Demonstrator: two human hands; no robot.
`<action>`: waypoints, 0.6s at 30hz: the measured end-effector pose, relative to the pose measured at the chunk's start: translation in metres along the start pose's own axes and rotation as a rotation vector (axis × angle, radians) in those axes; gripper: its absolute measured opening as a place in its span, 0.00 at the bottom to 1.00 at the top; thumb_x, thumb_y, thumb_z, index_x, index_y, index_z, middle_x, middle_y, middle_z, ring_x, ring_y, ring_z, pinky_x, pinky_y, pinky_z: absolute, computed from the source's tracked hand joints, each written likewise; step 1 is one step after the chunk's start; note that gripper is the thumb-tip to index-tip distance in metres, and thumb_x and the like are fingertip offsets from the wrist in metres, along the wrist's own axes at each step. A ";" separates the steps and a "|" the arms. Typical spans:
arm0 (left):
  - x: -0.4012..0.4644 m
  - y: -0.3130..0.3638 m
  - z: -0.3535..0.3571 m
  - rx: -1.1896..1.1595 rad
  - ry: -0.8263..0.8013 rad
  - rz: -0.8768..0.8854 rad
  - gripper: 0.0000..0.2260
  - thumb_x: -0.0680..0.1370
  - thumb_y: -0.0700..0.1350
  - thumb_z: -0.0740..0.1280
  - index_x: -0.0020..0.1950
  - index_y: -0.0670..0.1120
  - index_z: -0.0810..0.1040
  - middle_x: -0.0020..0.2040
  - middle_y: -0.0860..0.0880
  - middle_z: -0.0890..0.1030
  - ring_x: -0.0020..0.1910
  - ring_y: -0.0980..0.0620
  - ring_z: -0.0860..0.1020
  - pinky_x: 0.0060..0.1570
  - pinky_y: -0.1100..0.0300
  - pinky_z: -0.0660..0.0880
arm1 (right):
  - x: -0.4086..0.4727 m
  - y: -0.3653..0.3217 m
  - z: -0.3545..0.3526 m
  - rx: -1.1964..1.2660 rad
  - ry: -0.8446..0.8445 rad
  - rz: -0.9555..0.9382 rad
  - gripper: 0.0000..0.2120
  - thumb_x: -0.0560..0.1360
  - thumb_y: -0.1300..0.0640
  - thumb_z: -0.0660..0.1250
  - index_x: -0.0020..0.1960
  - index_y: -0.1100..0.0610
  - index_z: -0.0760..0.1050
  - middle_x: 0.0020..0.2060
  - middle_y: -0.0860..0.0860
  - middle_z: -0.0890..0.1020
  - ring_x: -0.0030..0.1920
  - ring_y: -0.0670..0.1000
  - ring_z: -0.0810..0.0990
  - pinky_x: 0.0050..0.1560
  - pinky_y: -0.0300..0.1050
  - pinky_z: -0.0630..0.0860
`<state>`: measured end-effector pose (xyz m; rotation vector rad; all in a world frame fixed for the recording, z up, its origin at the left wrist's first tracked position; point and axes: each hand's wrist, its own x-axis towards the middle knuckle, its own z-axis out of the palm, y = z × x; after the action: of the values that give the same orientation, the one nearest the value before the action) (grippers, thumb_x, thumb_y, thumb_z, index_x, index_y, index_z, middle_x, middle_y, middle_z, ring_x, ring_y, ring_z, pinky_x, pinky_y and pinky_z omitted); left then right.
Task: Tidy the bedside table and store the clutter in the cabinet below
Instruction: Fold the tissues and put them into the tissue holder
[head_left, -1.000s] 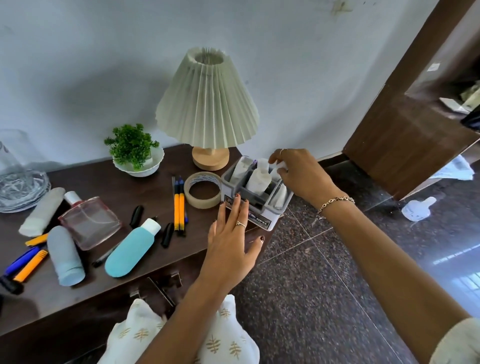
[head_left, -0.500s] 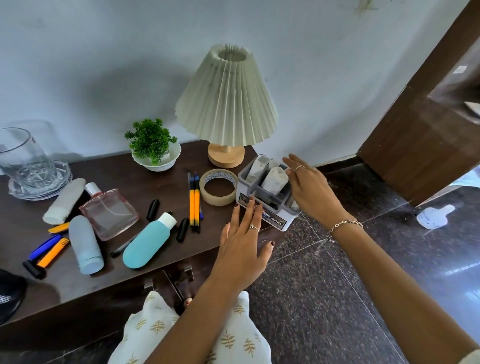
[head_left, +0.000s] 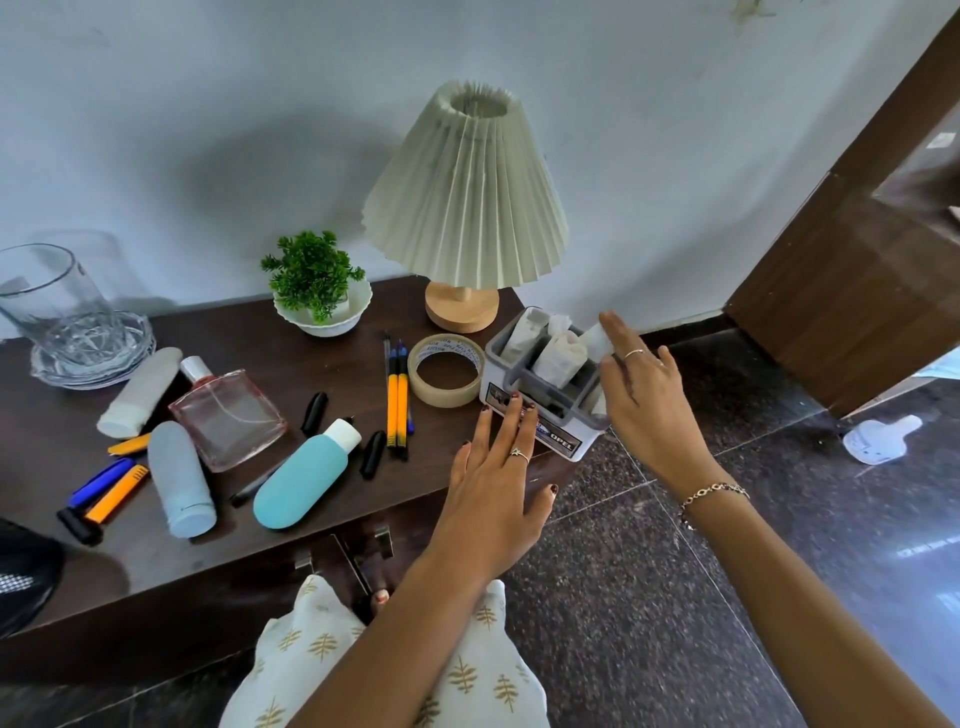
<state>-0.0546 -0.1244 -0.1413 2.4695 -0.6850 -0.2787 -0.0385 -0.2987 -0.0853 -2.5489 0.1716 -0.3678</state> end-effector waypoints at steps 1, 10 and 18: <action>0.000 0.000 0.000 0.003 -0.005 -0.001 0.34 0.80 0.54 0.56 0.76 0.54 0.36 0.76 0.57 0.33 0.76 0.52 0.34 0.75 0.48 0.45 | -0.001 0.001 0.002 -0.028 -0.033 -0.002 0.22 0.82 0.51 0.50 0.75 0.52 0.57 0.74 0.47 0.64 0.75 0.43 0.56 0.76 0.54 0.43; -0.001 -0.001 0.001 -0.008 -0.004 0.015 0.34 0.80 0.54 0.57 0.77 0.53 0.37 0.76 0.57 0.33 0.75 0.52 0.33 0.75 0.48 0.43 | 0.004 -0.010 0.008 0.000 -0.002 0.055 0.32 0.76 0.37 0.42 0.72 0.52 0.64 0.74 0.44 0.63 0.75 0.43 0.57 0.75 0.58 0.43; -0.006 -0.005 -0.003 0.001 -0.032 -0.021 0.33 0.80 0.53 0.57 0.77 0.53 0.37 0.76 0.57 0.34 0.76 0.52 0.34 0.74 0.49 0.44 | -0.011 -0.014 0.006 0.064 0.037 0.095 0.28 0.78 0.39 0.44 0.74 0.49 0.60 0.75 0.44 0.59 0.75 0.44 0.55 0.75 0.57 0.42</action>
<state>-0.0568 -0.1167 -0.1412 2.4789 -0.6731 -0.3270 -0.0470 -0.2817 -0.0848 -2.4618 0.2896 -0.3773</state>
